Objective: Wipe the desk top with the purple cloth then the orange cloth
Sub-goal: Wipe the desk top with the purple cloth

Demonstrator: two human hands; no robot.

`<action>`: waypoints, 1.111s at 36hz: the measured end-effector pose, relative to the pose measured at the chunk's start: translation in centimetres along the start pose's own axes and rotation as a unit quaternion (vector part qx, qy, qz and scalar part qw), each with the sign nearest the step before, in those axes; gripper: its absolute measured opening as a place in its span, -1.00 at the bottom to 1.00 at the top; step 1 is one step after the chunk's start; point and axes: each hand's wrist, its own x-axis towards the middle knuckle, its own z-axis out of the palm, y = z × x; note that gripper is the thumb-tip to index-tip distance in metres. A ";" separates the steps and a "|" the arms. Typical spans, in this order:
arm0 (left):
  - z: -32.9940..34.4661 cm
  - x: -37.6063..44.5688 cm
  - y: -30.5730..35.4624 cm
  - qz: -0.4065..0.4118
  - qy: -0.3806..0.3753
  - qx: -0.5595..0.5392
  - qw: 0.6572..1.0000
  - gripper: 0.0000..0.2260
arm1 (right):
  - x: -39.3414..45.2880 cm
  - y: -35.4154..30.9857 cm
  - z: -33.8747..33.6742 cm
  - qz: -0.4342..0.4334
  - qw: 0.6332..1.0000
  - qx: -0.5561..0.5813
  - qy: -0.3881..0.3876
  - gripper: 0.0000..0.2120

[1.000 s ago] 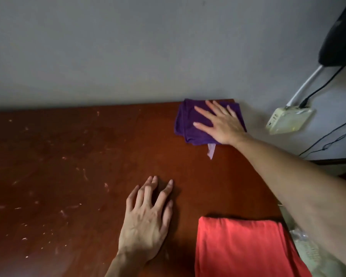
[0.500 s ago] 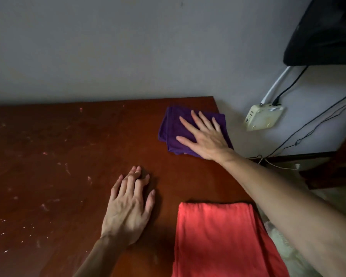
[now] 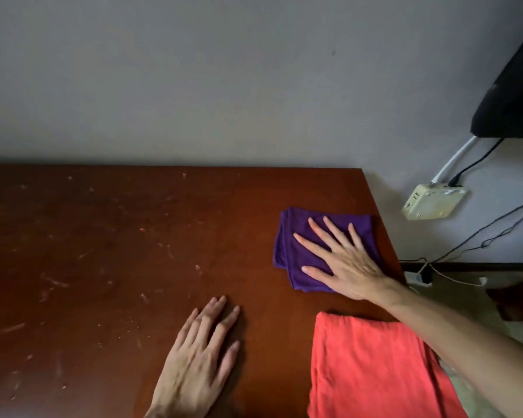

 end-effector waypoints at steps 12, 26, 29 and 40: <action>0.6 0.6 -0.2 0.007 0.016 0.020 1.000 -0.53 | 18.2 -2.8 -1.4 0.010 1.000 0.026 -0.005 -0.27; -0.8 0.5 0.4 0.009 -0.034 0.031 0.999 -0.53 | 20.8 -6.3 -1.2 0.058 0.998 0.037 -0.005 -0.32; -0.7 0.5 0.5 0.001 -0.031 0.014 0.999 -0.54 | 18.5 -8.4 -0.8 0.060 0.998 0.037 0.005 -0.33; -3.0 -4.3 -1.5 -0.090 0.141 -0.072 0.983 -0.87 | 3.6 -20.2 0.8 0.052 0.997 0.045 0.019 -0.27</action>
